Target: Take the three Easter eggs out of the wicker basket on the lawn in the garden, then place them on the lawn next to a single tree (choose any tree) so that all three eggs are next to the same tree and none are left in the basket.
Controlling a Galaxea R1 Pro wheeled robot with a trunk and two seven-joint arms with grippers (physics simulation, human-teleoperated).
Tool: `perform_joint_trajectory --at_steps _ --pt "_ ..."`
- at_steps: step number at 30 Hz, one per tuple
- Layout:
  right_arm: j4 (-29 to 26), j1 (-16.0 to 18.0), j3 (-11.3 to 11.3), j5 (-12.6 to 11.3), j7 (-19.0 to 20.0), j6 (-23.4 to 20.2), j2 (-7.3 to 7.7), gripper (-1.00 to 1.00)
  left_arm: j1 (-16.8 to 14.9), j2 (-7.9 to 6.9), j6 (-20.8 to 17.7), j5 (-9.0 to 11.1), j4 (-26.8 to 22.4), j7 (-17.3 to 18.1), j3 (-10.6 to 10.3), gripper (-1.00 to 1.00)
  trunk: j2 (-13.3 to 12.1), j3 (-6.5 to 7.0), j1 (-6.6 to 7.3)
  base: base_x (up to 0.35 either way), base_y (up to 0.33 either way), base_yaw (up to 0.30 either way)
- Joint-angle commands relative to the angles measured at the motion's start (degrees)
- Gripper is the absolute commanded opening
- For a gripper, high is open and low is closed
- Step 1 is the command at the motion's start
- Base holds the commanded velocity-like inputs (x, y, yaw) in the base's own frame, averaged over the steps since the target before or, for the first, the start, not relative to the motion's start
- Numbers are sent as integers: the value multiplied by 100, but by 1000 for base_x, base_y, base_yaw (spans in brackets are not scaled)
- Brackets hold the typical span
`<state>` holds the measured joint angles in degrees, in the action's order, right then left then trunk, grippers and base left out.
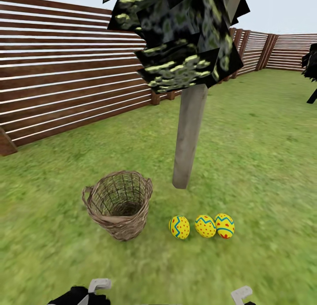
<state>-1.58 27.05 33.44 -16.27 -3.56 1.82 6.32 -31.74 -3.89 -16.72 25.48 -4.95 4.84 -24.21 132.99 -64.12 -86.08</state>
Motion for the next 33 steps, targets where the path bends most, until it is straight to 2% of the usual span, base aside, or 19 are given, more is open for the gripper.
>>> perform_joint_trajectory --at_steps 1,4,7,11,15,18,22,28,33 --pt "1 -9 49 -54 -13 31 0 100 5 -2 31 176 53 -18 -32 100 -40 14 24 0 0 0" --pt "0 -64 49 -48 -13 71 0 100 20 11 182 518 333 -53 -11 100 -160 68 89 0 0 0" --pt "0 -119 50 -44 -13 79 -11 100 52 27 360 631 625 -65 -6 100 -281 122 155 0 0 0" --pt "3 -201 53 -43 -13 81 -51 100 186 100 635 655 768 -185 -5 100 -441 194 243 0 0 0" --pt "6 -325 52 -43 -13 88 -60 100 352 247 870 658 790 -770 -5 100 -602 266 331 0 0 0" --pt "26 -377 49 -43 -11 90 -55 100 446 335 1114 659 799 -1049 -5 100 -722 320 397 0 0 0" --pt "81 -386 52 -43 -7 83 -50 100 553 345 1191 653 804 -1104 -5 100 -882 391 485 0 0 0" --pt "96 -394 57 -43 -4 81 -40 100 761 281 1208 644 803 -1082 -5 100 -882 391 485 0 0 0" --pt "97 -394 58 -43 -4 81 -36 100 806 253 1198 645 807 -1074 -11 100 -882 391 485 0 0 0"
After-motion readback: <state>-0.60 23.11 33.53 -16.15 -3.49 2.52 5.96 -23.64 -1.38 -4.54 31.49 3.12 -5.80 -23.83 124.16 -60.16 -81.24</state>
